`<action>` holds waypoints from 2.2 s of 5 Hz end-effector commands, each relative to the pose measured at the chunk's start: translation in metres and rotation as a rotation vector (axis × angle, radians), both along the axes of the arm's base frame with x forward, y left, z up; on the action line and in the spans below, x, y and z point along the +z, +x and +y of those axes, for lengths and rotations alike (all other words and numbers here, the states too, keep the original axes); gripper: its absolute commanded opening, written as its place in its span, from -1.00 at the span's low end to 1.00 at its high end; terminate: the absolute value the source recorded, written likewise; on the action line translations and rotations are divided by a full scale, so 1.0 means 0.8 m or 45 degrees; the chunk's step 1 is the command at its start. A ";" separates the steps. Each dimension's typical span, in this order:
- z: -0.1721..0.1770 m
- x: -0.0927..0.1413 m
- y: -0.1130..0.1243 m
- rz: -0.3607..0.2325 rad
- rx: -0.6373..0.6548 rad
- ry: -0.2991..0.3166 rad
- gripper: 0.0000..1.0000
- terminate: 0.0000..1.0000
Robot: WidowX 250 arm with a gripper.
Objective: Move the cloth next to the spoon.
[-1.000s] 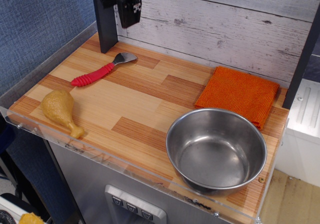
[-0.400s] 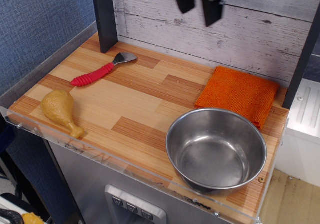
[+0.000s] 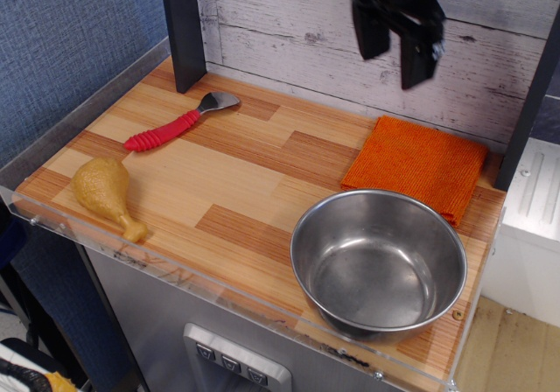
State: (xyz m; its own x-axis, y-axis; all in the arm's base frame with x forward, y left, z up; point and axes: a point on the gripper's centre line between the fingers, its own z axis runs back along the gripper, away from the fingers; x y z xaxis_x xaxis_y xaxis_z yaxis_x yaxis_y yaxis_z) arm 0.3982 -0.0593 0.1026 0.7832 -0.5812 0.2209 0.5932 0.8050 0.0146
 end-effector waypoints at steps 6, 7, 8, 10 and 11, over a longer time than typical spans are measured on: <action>-0.044 -0.095 -0.004 -0.045 -0.318 0.039 1.00 -1.00; -0.041 -0.102 -0.004 -0.038 -0.298 0.025 1.00 -1.00; -0.026 -0.106 -0.010 -0.038 -0.276 0.042 1.00 -1.00; 0.018 -0.098 -0.035 -0.022 -0.207 0.074 1.00 -1.00; 0.044 -0.096 -0.046 -0.011 -0.153 0.082 1.00 -1.00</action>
State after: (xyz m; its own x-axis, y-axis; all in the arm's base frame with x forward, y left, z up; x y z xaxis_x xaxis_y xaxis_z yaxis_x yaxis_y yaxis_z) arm 0.3623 -0.0279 0.0099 0.7080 -0.6884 0.1573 0.6919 0.7209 0.0404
